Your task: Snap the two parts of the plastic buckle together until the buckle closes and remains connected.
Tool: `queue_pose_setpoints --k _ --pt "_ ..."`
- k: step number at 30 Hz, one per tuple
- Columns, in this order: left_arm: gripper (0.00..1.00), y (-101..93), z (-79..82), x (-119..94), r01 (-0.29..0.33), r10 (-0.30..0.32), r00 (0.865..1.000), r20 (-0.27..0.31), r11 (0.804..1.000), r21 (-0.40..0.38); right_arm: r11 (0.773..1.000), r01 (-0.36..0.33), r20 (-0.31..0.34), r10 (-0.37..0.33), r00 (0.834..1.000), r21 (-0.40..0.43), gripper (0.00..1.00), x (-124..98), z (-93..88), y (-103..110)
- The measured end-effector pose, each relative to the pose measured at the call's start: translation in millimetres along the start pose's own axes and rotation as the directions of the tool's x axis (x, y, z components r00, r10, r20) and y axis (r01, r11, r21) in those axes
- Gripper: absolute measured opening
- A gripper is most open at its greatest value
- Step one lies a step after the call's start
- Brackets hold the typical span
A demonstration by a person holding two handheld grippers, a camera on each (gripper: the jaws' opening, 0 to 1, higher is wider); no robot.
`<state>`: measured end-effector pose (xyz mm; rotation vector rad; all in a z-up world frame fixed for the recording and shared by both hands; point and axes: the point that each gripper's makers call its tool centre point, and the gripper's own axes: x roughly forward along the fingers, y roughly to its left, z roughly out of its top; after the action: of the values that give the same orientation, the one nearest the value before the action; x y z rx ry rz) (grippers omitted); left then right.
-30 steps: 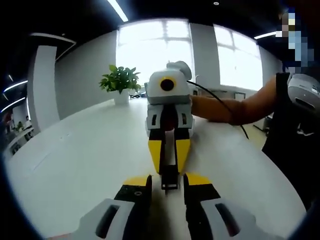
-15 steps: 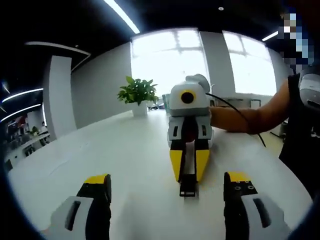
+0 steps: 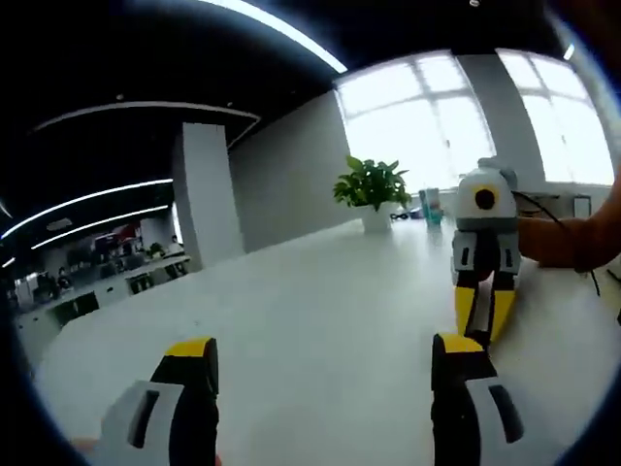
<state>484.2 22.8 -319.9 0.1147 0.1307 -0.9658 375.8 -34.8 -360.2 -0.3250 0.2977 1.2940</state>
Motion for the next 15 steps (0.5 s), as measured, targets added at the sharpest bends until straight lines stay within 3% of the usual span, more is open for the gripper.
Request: queue_pose_setpoints --k 1,5,15 --pt "0.87 9.8 3.4 -2.2 -0.042 0.042 0.999 0.015 0.999 -0.003 1.0 0.003 -0.001 -0.003 1.0 0.0 0.09 -0.1 -0.3 -0.6" --pt "0.89 15.2 7.3 -5.4 -0.057 0.06 0.997 0.041 0.996 -0.072 1.0 0.008 0.001 -0.008 1.0 0.004 0.09 -0.6 -0.2 -2.2" --pt "0.88 18.6 2.4 -7.2 -0.094 0.095 0.995 0.024 0.995 -0.02 0.999 0.035 0.008 -0.035 0.999 0.017 0.09 -3.3 0.9 -9.1"
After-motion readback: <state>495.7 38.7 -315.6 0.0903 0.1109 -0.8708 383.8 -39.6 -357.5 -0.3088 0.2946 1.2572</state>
